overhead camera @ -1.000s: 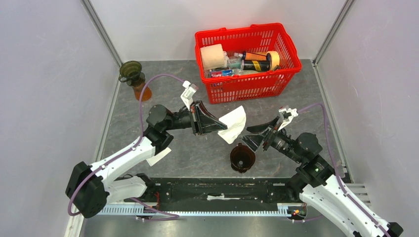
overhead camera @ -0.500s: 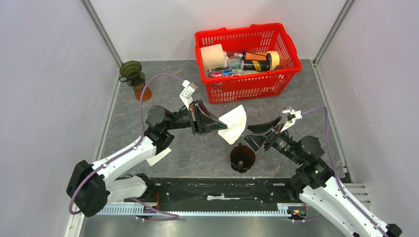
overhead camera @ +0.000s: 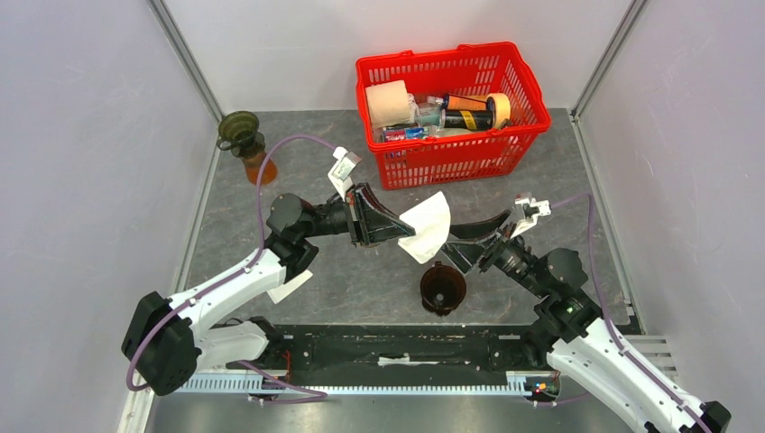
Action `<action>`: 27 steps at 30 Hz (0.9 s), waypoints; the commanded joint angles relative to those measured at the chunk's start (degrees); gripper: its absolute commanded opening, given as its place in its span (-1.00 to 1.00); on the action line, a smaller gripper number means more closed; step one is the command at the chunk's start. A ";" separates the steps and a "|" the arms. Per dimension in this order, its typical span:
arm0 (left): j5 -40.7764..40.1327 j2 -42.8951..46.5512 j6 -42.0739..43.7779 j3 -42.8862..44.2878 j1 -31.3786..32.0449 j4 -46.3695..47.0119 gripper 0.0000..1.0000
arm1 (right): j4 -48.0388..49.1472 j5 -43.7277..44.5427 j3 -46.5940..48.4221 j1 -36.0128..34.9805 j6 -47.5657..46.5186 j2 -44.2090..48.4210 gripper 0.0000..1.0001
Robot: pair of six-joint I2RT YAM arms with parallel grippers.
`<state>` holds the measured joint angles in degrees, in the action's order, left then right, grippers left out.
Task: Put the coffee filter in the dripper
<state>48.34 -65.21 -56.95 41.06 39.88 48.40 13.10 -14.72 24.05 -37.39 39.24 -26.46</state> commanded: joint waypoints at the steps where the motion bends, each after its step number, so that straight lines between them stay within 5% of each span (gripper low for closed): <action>1: 0.93 0.63 -1.63 -0.16 -0.24 2.84 -0.95 | 9.12 -0.10 -2.16 -0.05 2.19 -0.40 0.77; 16: 0.90 -0.82 -3.35 -0.58 -0.21 4.66 -0.95 | 24.28 -5.06 -1.18 -0.03 5.05 -9.63 0.74; 27: -0.05 -0.83 -3.08 -0.85 -0.24 3.77 -0.96 | 28.47 -5.27 -0.28 -0.09 6.43 -11.45 0.46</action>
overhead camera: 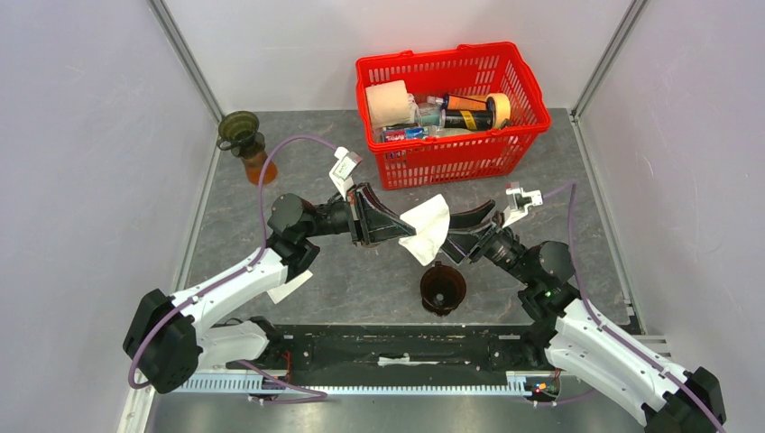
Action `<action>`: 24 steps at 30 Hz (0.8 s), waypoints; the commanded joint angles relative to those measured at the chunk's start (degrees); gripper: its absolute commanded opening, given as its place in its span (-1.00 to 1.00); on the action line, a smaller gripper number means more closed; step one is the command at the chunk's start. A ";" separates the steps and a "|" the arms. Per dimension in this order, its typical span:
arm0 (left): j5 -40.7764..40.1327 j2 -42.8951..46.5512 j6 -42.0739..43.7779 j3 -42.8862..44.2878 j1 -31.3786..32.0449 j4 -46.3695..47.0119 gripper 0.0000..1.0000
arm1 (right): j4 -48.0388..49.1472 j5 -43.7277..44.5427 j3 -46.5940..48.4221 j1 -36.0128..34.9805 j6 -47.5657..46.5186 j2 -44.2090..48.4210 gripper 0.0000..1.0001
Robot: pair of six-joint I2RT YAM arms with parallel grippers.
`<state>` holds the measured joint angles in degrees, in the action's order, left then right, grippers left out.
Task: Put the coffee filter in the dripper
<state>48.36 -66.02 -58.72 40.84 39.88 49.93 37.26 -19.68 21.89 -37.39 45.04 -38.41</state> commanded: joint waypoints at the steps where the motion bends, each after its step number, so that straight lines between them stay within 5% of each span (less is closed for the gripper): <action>1: -0.15 -0.04 -1.26 -0.60 -0.23 2.06 -0.96 | 4.23 -0.38 2.01 -0.03 0.83 0.44 0.39; 10: -1.19 0.53 0.43 -0.55 -0.23 -0.67 -0.96 | 2.06 -0.54 2.29 0.01 0.77 0.91 -0.27; 16: -2.25 -0.18 2.26 0.28 -0.20 -4.48 -0.96 | 2.08 -1.41 2.63 -0.01 0.37 0.82 -1.00; 24: -7.34 2.00 10.52 2.23 -0.33 -16.91 -0.96 | -2.63 -0.41 4.06 -0.01 -1.56 1.87 -1.00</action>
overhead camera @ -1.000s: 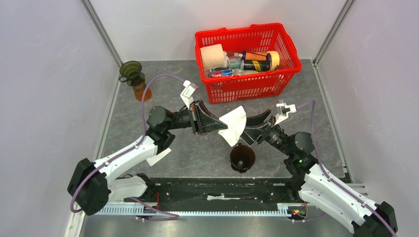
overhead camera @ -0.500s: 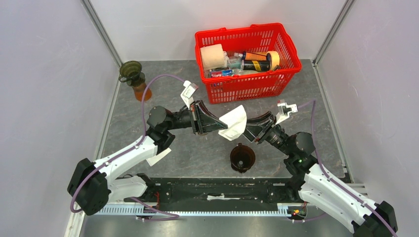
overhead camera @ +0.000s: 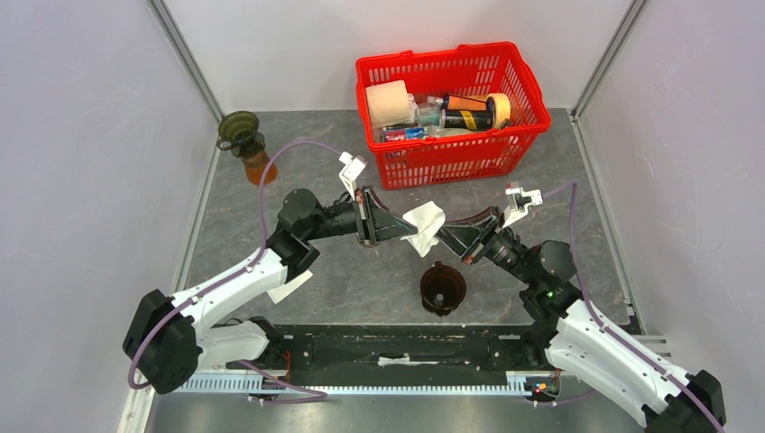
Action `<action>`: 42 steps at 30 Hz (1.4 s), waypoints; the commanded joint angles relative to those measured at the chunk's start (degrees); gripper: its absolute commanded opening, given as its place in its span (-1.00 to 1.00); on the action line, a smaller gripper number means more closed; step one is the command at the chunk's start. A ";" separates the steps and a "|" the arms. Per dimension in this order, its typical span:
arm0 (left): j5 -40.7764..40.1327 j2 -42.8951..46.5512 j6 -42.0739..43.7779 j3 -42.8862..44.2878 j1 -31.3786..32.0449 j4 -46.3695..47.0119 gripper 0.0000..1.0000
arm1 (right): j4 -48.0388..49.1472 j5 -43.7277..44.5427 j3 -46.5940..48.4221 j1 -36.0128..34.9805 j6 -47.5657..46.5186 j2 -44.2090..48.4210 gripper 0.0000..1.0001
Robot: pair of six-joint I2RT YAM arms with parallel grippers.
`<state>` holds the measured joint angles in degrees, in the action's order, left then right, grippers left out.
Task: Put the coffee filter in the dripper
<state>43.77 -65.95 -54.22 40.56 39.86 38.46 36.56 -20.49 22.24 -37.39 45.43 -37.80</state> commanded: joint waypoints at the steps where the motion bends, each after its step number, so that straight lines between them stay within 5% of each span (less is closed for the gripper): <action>1: -2.96 2.15 6.58 2.66 -0.28 -5.83 -0.95 | -3.09 0.61 3.99 -0.04 -2.39 1.51 -1.00; 6: -3.00 2.39 7.63 3.55 -0.24 -8.28 -0.78 | -6.38 1.20 5.27 -0.01 -3.47 1.43 -1.00; 11: -5.10 3.71 10.52 3.93 -0.31 -13.10 0.14 | -13.66 4.95 7.56 -0.04 -4.65 0.75 -1.00; 17: -21.01 9.90 20.57 6.09 -0.29 -32.91 0.66 | -26.55 12.79 12.20 -0.04 -7.20 0.63 -1.00; 20: -35.38 12.73 23.36 7.79 -0.30 -44.06 0.71 | -39.43 22.22 17.76 -0.02 -8.16 -1.53 -1.00; 22: -37.73 13.31 24.66 8.35 -0.24 -45.78 0.73 | -48.36 30.08 22.62 -0.06 -7.76 -4.68 -1.00; 30: -15.01 2.76 22.67 13.08 1.29 -32.06 0.75 | -54.74 30.46 31.47 -1.50 -5.62 -15.59 -1.00; 42: 0.53 -11.29 15.73 18.28 2.29 -15.61 0.77 | -43.32 15.41 27.20 -1.90 -7.98 -15.24 -1.00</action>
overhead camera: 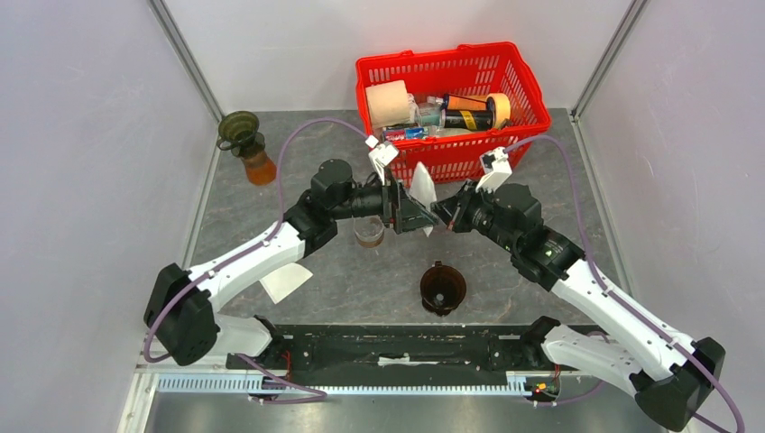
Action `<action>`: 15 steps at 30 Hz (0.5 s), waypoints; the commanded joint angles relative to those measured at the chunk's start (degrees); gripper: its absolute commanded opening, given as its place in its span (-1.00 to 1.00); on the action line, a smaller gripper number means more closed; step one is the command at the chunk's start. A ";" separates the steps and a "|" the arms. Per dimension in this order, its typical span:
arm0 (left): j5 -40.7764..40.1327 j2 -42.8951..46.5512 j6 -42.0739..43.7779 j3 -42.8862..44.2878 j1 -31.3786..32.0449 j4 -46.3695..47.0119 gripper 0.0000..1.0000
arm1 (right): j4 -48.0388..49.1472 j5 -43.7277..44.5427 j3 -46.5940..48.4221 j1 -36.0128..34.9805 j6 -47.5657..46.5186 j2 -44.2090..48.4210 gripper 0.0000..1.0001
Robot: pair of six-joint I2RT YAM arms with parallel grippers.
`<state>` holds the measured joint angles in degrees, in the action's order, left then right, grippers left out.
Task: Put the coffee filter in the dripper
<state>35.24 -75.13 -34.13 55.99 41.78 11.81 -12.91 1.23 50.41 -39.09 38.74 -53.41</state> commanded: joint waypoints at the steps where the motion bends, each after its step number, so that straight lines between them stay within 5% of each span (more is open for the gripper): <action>1: 9.56 -2.58 -4.89 3.11 0.41 11.79 0.77 | 7.49 -7.18 -1.45 -0.20 -0.97 0.40 -1.00; 11: 7.93 -1.04 -4.65 1.59 0.50 10.73 0.76 | 13.89 -10.88 -5.10 -0.13 -0.71 5.03 -1.00; 15: 5.22 0.95 -2.46 0.74 0.50 6.97 0.44 | 13.64 -10.82 -5.50 -0.14 -0.73 6.46 -1.00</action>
<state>42.06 -77.78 -37.63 56.64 41.93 19.66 -2.74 -8.25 45.34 -39.11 38.72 -48.82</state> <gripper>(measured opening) 0.794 0.006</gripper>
